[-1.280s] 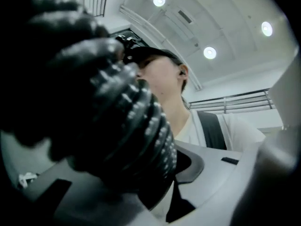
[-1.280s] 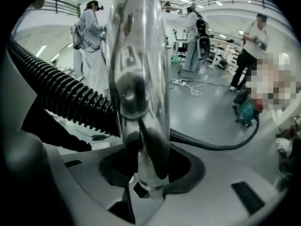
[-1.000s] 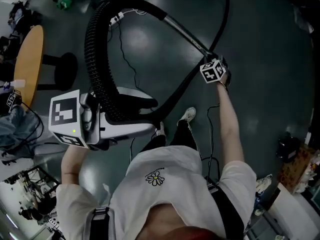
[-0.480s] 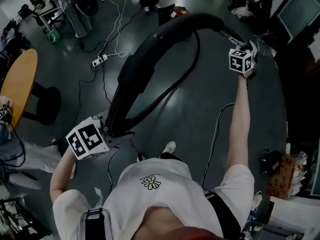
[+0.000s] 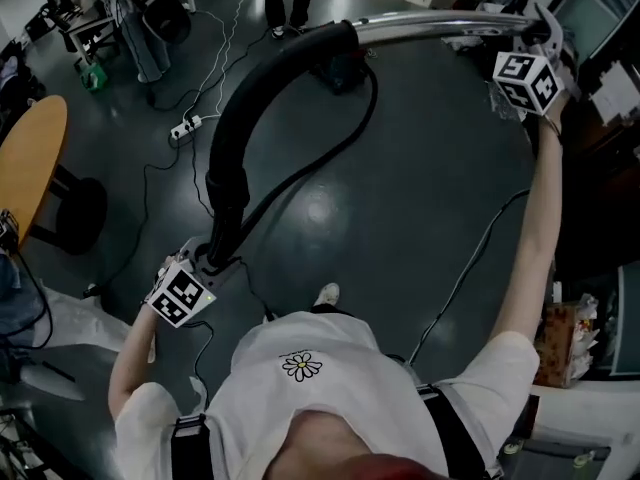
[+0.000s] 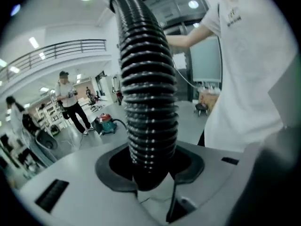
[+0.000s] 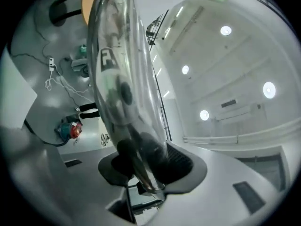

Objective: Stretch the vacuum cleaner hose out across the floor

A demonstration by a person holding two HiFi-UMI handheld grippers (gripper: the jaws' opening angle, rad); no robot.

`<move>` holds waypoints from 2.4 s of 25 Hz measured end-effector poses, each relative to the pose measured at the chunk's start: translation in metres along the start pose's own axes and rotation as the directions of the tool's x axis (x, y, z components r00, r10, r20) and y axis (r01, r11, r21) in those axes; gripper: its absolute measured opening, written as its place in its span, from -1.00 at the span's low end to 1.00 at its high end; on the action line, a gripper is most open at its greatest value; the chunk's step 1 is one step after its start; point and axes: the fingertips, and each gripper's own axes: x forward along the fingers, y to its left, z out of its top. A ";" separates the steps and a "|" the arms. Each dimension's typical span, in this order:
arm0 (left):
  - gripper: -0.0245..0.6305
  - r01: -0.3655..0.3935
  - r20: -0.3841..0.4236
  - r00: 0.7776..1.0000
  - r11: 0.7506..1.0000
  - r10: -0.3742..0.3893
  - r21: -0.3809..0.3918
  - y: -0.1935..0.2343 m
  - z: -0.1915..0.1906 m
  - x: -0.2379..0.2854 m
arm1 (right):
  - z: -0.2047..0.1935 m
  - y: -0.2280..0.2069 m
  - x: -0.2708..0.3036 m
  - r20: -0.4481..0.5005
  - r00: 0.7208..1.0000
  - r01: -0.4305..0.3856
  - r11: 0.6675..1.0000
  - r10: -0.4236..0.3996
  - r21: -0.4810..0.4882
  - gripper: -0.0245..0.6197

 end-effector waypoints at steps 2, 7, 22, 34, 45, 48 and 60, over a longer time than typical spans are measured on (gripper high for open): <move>-0.46 0.003 0.188 0.982 0.984 0.032 -0.181 0.015 0.013 -0.019 | -0.005 -0.012 0.002 -0.051 0.999 -0.005 1.000 0.003 -0.023 -0.41; -0.43 0.010 0.371 0.921 0.944 0.120 -0.330 0.032 0.027 -0.052 | -0.024 -0.007 -0.012 -0.184 0.982 -0.041 0.999 0.041 0.005 -0.41; -0.25 -0.002 0.496 0.811 0.850 0.310 -0.528 0.031 0.026 -0.111 | -0.041 -0.041 -0.052 -0.336 0.940 -0.042 0.997 0.062 0.065 -0.41; -0.23 0.391 0.921 0.337 0.919 -0.193 0.049 0.024 0.197 -0.185 | 0.135 -0.113 -0.124 0.057 0.989 0.150 0.916 -0.138 -0.371 -0.37; -0.19 0.751 0.581 0.391 0.612 -0.714 0.248 -0.085 0.303 -0.125 | 0.252 -0.053 -0.250 0.489 0.870 0.288 0.877 -0.072 -0.384 -0.37; 0.00 0.832 0.599 0.312 0.517 -0.737 0.203 -0.111 0.310 -0.110 | 0.250 -0.046 -0.268 0.533 0.843 0.297 0.892 -0.077 -0.341 -0.37; -0.22 0.968 0.685 -0.237 -0.104 -0.689 0.230 -0.257 0.355 -0.109 | 0.186 -0.071 -0.338 0.759 0.618 0.302 0.953 -0.205 0.011 -0.37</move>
